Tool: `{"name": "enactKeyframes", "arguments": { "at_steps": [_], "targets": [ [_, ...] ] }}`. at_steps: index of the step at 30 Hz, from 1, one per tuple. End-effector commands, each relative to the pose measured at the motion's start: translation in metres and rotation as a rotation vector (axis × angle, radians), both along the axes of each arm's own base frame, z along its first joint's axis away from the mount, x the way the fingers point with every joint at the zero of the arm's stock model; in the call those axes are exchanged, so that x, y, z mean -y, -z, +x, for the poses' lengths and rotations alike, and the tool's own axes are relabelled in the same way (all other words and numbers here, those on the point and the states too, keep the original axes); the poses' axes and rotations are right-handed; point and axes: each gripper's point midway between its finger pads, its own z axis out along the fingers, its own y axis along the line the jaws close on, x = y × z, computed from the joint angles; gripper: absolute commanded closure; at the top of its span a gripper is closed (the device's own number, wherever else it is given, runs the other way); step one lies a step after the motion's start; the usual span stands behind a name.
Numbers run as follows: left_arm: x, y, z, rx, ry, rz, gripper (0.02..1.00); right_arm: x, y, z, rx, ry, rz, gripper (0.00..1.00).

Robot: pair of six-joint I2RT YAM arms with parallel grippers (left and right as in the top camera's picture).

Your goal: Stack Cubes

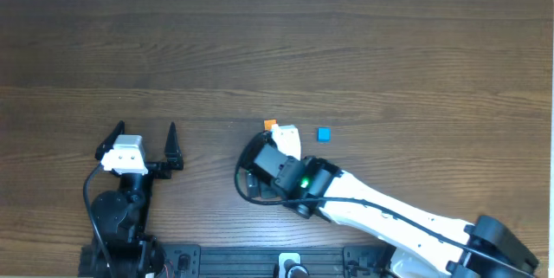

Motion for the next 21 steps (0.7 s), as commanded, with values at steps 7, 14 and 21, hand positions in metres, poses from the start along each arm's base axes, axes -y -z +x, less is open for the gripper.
{"name": "enactKeyframes", "arguments": {
  "at_steps": [7, 14, 21],
  "targets": [
    [0.000, 0.001, 0.000, 0.002, 0.006, 0.014, 0.018, -0.014, 0.021, -0.002, -0.059, 0.063, -0.049, 0.007],
    [0.000, 0.001, 0.000, 0.002, 0.006, 0.014, 0.018, -0.001, 0.035, -0.009, -0.109, 0.108, -0.117, 0.007],
    [0.000, 0.001, 0.000, 0.002, 0.006, 0.014, 0.018, -0.001, 0.045, -0.010, -0.122, 0.109, -0.140, 0.007]
  ]
}}
